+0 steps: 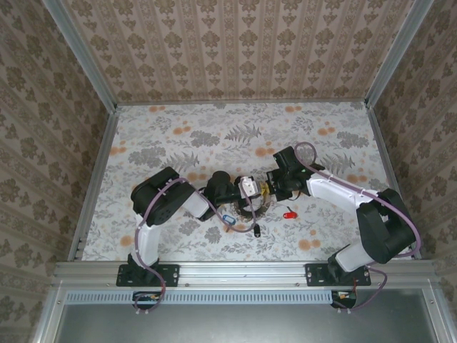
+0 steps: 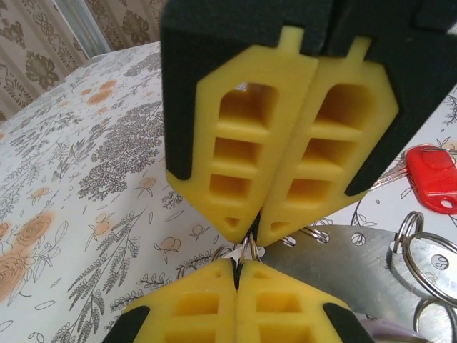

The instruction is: Put the keys on the keyring

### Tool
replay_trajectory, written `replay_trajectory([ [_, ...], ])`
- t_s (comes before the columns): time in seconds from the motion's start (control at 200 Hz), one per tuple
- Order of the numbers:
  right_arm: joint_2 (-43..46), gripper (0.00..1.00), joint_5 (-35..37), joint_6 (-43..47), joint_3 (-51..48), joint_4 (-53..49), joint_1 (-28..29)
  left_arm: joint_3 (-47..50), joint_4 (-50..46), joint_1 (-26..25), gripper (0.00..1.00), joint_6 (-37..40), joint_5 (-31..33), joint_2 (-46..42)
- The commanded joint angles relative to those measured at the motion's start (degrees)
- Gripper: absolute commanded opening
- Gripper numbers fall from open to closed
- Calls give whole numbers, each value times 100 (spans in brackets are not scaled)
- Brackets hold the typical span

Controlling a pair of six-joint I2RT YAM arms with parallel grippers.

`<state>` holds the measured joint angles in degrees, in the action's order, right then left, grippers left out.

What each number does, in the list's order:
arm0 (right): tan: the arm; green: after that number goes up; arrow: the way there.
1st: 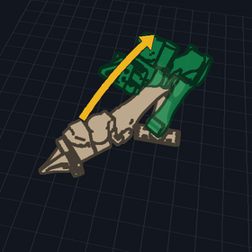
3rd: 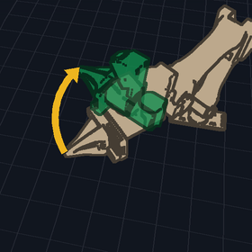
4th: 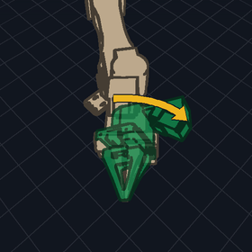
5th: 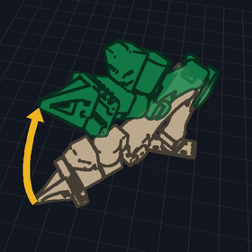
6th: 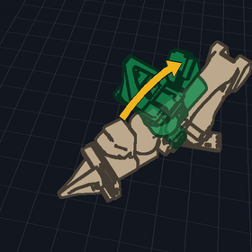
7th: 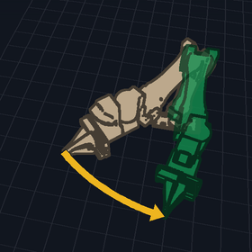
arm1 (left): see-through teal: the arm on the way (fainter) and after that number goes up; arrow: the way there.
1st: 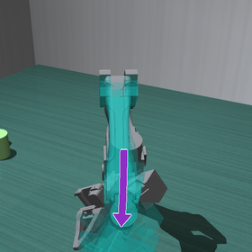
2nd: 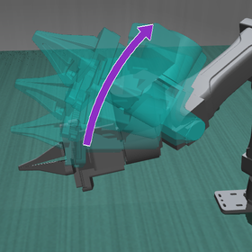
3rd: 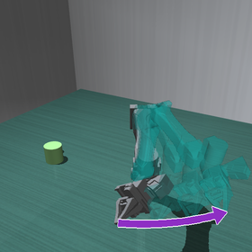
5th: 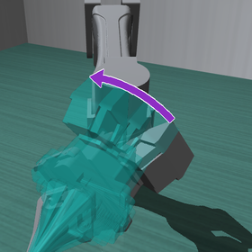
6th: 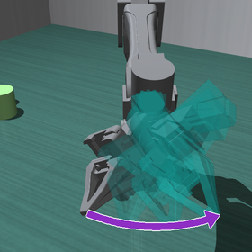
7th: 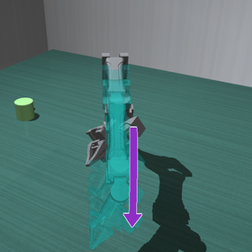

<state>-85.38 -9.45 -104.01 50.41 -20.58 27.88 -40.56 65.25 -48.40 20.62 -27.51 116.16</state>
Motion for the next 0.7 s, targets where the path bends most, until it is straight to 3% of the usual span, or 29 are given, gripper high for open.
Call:
replay_trajectory([
  [0.0,239,0,-391,-92,-87,-8,117,-120,467,-116,0,-117,15,100],
  [0.115,373,0,-349,-120,-206,-35,104,-45,559,-115,0,-121,-18,31],
  [0.2,488,24,-334,-69,-294,-71,73,8,597,-101,0,-103,-52,-46],
  [0.24,531,29,-309,8,-344,-91,41,38,609,-101,0,-87,-90,-82],
  [0.425,1123,36,-108,575,-366,-615,-157,142,667,-64,0,-56,-152,-288],
  [0.57,1670,43,333,1468,19,-1460,-275,233,791,13,0,-213,-141,-511],
  [0.695,2183,43,418,2509,-31,-1473,-555,322,807,30,0,-247,-188,-761],
])
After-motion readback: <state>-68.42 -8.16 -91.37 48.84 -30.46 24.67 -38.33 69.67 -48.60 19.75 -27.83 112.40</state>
